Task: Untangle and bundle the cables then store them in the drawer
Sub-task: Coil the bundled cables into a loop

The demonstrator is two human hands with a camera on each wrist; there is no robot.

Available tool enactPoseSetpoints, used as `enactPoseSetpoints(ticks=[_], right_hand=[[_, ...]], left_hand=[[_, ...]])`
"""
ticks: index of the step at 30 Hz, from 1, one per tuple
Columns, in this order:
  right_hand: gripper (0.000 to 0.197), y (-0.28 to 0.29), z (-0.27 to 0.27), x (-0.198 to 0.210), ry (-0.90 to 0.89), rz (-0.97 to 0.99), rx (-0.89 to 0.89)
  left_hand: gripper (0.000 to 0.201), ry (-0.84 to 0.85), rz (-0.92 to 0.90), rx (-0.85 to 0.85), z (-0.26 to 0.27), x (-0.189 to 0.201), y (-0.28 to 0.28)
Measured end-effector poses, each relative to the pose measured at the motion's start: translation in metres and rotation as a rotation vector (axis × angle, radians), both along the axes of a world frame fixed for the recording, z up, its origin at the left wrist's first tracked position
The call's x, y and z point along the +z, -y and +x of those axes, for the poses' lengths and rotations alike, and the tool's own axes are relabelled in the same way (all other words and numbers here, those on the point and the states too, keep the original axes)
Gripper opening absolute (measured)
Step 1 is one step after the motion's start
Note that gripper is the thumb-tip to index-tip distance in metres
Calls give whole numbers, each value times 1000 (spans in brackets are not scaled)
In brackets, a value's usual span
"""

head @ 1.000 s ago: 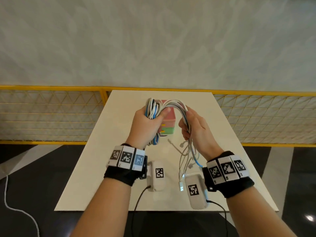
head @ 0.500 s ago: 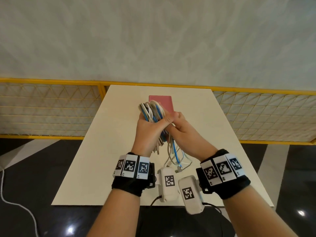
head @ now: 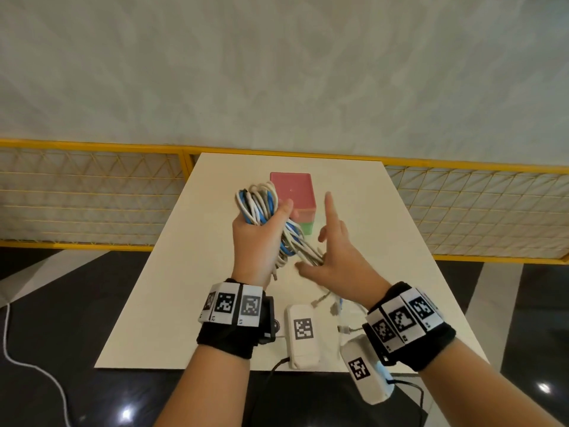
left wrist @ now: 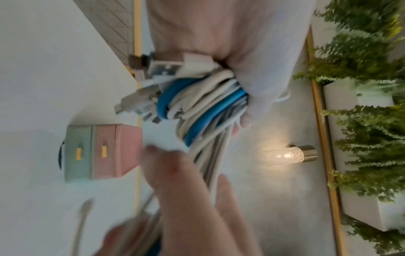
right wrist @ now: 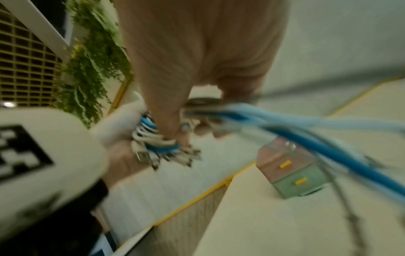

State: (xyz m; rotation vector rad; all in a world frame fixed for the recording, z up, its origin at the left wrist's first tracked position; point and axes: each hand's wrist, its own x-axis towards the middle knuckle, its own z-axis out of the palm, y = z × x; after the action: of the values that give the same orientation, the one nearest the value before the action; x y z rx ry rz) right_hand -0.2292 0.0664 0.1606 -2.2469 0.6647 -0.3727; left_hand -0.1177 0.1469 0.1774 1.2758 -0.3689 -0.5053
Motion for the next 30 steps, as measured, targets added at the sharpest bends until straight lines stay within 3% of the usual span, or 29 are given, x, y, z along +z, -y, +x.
enactPoseSetpoints(ticks=[3, 4, 5, 6, 7, 8, 9, 10, 12, 14, 17, 18, 21, 26, 30], right_hand=[[45, 17, -10, -16, -102, -137, 66], [28, 23, -16, -21, -189, -169, 102], [24, 30, -23, -26, -267, -177, 136], [26, 36, -30, -29, -335, -195, 157], [44, 42, -35, -30, -369, -225, 171], [77, 44, -36, -28, -366, -256, 183], [103, 43, -35, -23, -295, -235, 196], [115, 36, -30, -14, -180, -183, 206], [122, 20, -11, 3, 31, -29, 245], [111, 7, 8, 11, 103, 166, 277], [31, 1, 21, 5, 137, 243, 302], [19, 3, 20, 1, 132, 212, 280], [20, 6, 17, -5, 62, 162, 317], [15, 24, 19, 0, -58, -32, 377], [18, 49, 11, -8, -292, -281, 353]], left_hand=[[11, -6, -91, 28, 8, 9, -5], [16, -8, -127, 47, 11, 12, -7], [21, -11, -161, 60, 15, 15, -10], [26, -15, -184, 65, 20, 16, -12], [30, -19, -199, 60, 23, 17, -14], [33, -16, -204, 56, 25, 18, -16], [33, -1, -200, 53, 25, 18, -15], [29, 25, -188, 48, 22, 18, -14], [16, 83, -154, 26, 12, 17, -9], [13, 104, -132, 6, 3, 19, -7], [21, 114, -169, 10, 6, 18, -10], [27, 110, -186, 16, 10, 17, -13], [38, 109, -199, 13, 16, 12, -20], [20, 126, -208, -24, 16, 11, -27], [12, 194, -203, -83, 23, 19, -36]])
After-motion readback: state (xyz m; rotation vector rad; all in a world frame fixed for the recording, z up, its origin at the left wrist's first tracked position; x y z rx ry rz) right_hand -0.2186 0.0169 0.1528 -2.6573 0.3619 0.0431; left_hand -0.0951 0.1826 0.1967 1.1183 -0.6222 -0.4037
